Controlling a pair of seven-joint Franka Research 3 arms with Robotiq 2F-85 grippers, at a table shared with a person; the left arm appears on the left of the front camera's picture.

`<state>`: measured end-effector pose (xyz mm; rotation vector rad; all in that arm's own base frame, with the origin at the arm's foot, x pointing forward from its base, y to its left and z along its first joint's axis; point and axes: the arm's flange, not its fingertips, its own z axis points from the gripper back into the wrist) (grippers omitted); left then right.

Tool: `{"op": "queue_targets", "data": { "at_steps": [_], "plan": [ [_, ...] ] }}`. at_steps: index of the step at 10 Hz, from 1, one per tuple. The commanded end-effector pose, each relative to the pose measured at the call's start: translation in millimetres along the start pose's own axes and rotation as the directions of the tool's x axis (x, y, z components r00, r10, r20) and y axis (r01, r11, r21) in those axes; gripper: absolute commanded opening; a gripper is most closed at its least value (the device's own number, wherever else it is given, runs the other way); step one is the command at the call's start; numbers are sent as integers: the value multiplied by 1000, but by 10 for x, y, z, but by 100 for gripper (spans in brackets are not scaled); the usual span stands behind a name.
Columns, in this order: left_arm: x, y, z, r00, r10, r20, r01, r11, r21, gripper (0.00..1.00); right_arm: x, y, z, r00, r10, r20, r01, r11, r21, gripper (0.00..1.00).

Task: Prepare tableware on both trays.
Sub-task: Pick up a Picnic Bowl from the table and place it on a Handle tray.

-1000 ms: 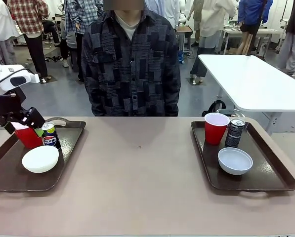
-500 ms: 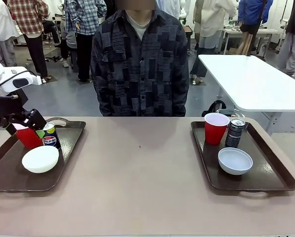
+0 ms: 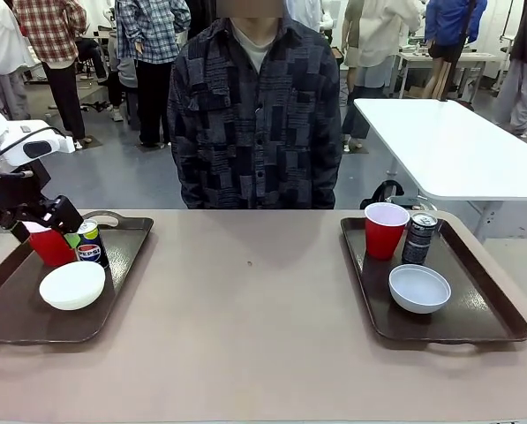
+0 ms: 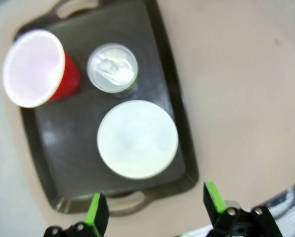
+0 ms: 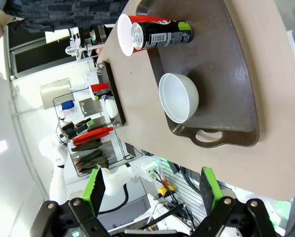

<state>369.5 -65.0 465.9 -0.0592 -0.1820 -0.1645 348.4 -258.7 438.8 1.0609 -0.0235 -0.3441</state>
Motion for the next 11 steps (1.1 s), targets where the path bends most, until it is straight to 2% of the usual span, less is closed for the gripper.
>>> {"op": "queue_targets", "data": {
  "at_steps": [1,2,4,6,7,8,11],
  "plan": [
    [346,193,209,963,16,-271,-76,974,-215,100,-23,-7,-5,1000,0,1,0,1000,4,100],
    [488,393,326,939,8,-343,-114,950,-289,100,-23,-7,-5,1000,0,1,0,1000,4,100],
    [743,875,478,924,15,-381,-144,939,-311,100,-23,-7,-5,1000,0,1,0,1000,4,100],
    [909,1368,552,939,14,-344,-174,882,-438,100,-23,-7,-5,1000,0,1,0,1000,4,100],
    [883,1591,513,949,2,-314,-166,851,-497,100,-23,-7,-5,1000,0,1,0,1000,4,100],
    [831,1846,403,961,3,-278,-170,797,-579,100,-23,-7,-5,1000,0,1,0,1000,4,100],
    [680,2399,266,979,25,-201,-165,677,-717,100,-23,-7,-5,1000,0,1,0,1000,4,100]
  ]
}}
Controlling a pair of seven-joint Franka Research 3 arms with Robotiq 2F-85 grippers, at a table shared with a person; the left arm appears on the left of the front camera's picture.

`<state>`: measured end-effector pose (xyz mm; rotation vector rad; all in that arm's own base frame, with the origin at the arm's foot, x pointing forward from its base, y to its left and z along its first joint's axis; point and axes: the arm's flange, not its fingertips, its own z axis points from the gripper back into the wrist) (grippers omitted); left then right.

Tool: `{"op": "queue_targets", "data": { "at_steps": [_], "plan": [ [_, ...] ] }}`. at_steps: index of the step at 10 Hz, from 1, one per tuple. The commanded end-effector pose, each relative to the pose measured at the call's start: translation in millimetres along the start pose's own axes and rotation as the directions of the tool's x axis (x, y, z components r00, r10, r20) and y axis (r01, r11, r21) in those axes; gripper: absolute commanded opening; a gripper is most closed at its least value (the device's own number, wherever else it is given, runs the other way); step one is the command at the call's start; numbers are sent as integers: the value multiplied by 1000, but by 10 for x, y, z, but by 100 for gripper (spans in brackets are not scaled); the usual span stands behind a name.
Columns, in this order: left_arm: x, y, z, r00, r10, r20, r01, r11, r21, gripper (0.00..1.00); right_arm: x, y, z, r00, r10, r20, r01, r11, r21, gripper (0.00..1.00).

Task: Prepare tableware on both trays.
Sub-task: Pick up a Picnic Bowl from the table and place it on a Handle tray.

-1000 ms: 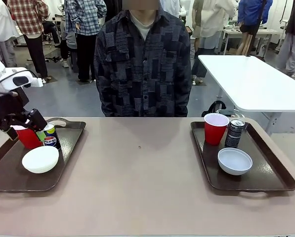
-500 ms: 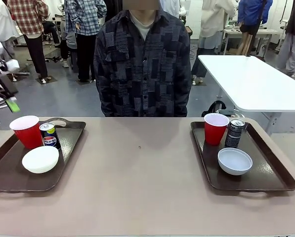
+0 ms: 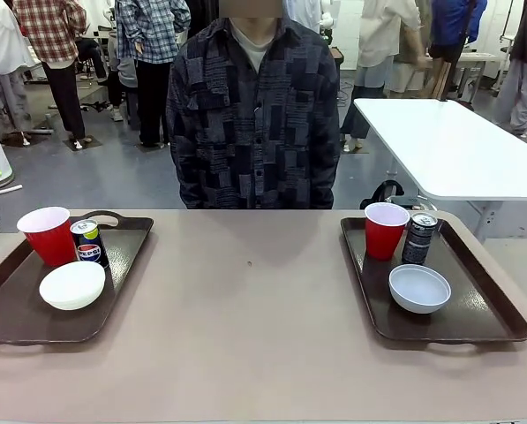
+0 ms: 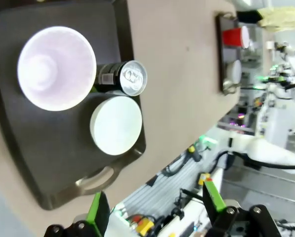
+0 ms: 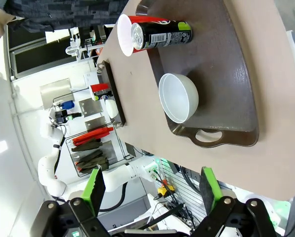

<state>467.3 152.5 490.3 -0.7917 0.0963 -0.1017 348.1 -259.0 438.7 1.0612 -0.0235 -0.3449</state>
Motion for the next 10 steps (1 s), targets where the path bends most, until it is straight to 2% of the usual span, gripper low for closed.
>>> {"op": "queue_targets", "data": {
  "at_steps": [1,3,4,7,10],
  "plan": [
    [-37,192,203,998,-35,48,40,992,-121,100,-22,-4,-6,1000,1,1,-1,1000,4,100],
    [-156,344,433,990,-12,143,36,986,-164,100,-22,-4,-6,1000,1,1,-1,1000,4,100],
    [-229,391,480,982,-2,188,29,989,-145,100,-22,-4,-6,1000,1,1,-1,1000,4,100],
    [-317,464,631,979,24,201,1,993,-120,100,-22,-4,-6,1000,1,1,-1,1000,4,100],
    [-491,605,651,957,82,278,-51,992,-115,100,-22,-4,-6,1000,1,1,-1,1000,4,100]
  ]
}}
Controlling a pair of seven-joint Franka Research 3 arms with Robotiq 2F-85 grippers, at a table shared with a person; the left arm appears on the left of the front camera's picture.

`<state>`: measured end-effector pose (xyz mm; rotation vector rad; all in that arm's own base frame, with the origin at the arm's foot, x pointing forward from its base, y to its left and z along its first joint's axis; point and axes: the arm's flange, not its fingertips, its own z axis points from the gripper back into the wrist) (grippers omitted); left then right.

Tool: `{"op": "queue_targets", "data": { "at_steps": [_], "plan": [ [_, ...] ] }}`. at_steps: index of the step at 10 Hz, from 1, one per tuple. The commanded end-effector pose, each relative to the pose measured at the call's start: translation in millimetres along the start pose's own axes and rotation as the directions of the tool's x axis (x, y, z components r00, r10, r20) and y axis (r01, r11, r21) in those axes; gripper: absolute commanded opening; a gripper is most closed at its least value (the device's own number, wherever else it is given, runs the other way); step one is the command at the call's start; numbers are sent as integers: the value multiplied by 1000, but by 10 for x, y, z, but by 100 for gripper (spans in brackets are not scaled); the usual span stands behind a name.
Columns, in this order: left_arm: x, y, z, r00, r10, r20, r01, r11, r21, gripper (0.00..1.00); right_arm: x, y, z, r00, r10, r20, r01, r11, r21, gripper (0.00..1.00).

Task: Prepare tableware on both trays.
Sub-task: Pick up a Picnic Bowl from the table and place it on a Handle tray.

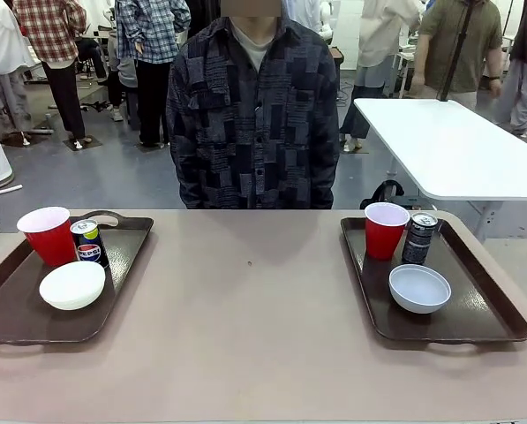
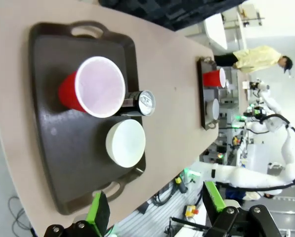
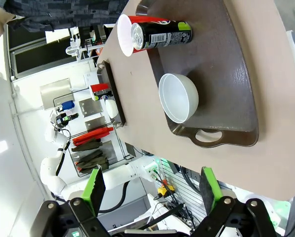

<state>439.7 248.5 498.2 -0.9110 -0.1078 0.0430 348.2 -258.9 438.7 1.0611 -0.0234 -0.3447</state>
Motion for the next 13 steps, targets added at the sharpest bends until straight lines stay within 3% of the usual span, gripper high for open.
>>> {"op": "queue_targets", "data": {
  "at_steps": [1,5,6,13],
  "plan": [
    [-209,53,-37,998,23,57,-24,1000,17,100,-22,-5,-6,1000,1,1,-1,1000,4,100],
    [-299,-87,-178,997,21,69,-29,992,121,100,-22,-5,-6,1000,1,1,-1,1000,4,100],
    [-252,115,16,998,29,54,-31,999,38,100,-22,-5,-6,1000,1,1,-1,1000,4,100],
    [-252,115,16,998,29,54,-31,999,38,100,-22,-5,-6,1000,1,1,-1,1000,4,100]
  ]
}}
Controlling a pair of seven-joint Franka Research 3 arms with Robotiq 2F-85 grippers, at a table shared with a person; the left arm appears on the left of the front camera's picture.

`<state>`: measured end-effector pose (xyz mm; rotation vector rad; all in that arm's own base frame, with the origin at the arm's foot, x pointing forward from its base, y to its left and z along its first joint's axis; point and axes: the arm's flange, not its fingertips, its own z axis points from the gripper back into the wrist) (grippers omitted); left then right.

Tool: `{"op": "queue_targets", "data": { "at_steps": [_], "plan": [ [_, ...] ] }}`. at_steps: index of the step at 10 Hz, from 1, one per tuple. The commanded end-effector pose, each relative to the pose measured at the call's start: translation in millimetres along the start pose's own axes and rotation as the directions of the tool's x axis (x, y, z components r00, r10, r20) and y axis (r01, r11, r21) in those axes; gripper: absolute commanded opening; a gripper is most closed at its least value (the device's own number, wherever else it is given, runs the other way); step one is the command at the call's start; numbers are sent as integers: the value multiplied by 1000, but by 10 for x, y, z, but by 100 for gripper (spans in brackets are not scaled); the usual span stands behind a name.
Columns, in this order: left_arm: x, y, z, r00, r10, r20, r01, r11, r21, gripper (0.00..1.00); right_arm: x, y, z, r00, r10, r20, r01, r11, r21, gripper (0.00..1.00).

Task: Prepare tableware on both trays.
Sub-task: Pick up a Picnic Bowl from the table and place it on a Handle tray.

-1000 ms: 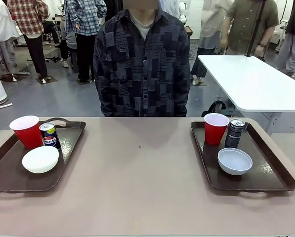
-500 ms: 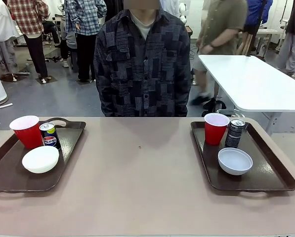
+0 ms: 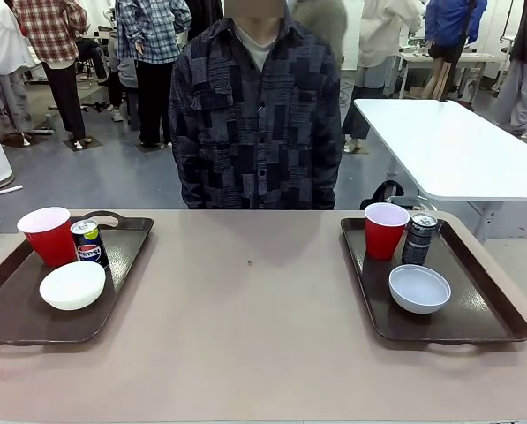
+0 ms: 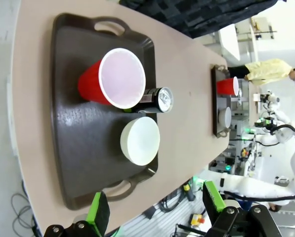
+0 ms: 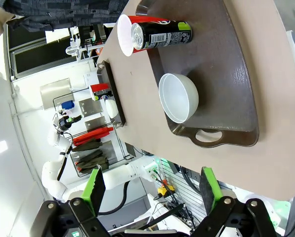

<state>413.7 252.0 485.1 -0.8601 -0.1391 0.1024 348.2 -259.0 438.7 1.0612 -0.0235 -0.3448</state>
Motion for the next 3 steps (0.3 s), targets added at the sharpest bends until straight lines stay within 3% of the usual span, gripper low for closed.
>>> {"op": "queue_targets", "data": {
  "at_steps": [1,3],
  "plan": [
    [15,-6,40,1000,-5,1,5,1000,-13,100,-22,-4,-6,1000,1,1,-1,1000,4,100],
    [15,-6,40,1000,-5,1,5,1000,-13,100,-22,-4,-6,1000,1,1,-1,1000,4,100]
  ]
}}
